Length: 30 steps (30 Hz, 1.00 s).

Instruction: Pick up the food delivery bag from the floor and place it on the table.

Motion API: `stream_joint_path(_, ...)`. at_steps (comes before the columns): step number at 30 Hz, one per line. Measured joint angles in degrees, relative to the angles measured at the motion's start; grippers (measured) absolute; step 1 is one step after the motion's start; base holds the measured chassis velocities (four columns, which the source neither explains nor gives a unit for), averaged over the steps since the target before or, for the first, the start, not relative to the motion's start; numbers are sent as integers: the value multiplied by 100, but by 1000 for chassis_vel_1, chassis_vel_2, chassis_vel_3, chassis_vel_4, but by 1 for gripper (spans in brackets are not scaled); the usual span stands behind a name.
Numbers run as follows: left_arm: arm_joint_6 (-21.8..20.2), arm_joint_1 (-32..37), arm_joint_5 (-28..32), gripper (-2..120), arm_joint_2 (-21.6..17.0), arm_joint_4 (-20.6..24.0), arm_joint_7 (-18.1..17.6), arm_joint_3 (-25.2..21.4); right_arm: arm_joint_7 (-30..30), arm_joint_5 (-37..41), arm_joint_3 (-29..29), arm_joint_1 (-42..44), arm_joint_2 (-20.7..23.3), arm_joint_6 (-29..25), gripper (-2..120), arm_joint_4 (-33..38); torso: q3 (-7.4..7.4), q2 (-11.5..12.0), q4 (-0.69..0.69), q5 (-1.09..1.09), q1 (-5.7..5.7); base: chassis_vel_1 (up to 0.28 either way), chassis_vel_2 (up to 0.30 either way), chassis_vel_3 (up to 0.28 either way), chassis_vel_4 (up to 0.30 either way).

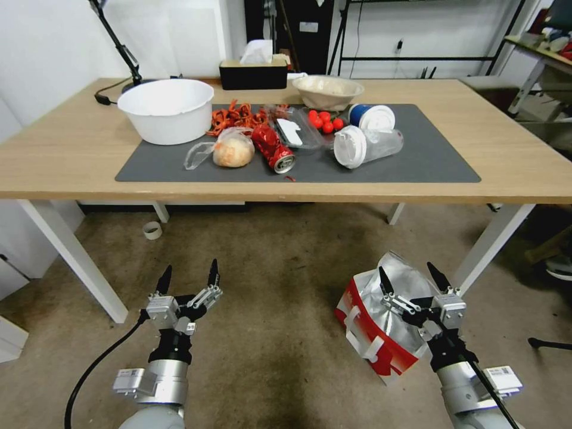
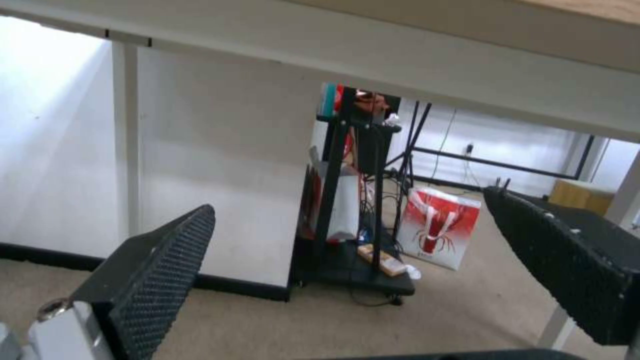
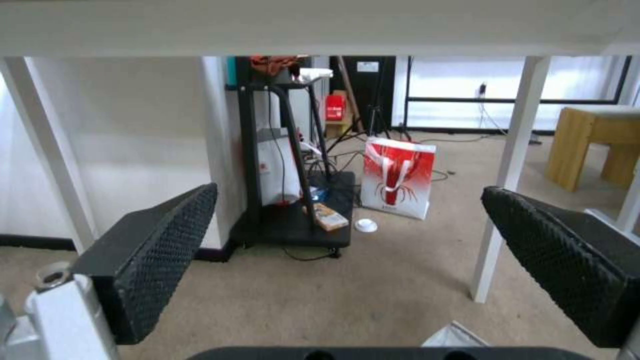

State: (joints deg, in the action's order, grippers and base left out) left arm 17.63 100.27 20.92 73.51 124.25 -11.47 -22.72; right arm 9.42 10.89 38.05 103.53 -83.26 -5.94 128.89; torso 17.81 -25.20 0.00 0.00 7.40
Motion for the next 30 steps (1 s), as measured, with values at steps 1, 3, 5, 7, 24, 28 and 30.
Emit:
stream_joint_path(1,2,-2,2,100,0,2,1,-2,3,-1,0,1,0,0,100,1,-26,39,0,0,-13,0,0,0,0)
stream_joint_path(3,3,-2,4,100,-1,3,2,-5,5,-1,0,1,-1,0,100,1,-44,66,0,0,-22,0,0,0,0)
stream_joint_path(5,3,-3,7,100,-3,5,2,-9,10,-4,-2,1,-3,0,100,1,-84,127,0,0,-41,0,0,0,0)
stream_joint_path(7,4,-2,11,100,-7,6,2,-12,10,-4,-2,0,-5,0,100,0,-120,182,0,0,-60,0,0,0,0)
stream_joint_path(24,13,6,27,100,-5,32,47,-6,16,-4,3,19,-3,0,100,24,-387,576,0,0,-189,0,0,0,0)
stream_joint_path(28,34,1,26,100,-2,27,108,-8,17,-3,10,20,-1,0,100,37,-436,648,0,0,-214,0,0,0,0)
stream_joint_path(30,34,1,26,100,-2,27,108,-8,17,-3,10,20,-1,0,100,37,-436,648,0,0,-214,0,0,0,0)
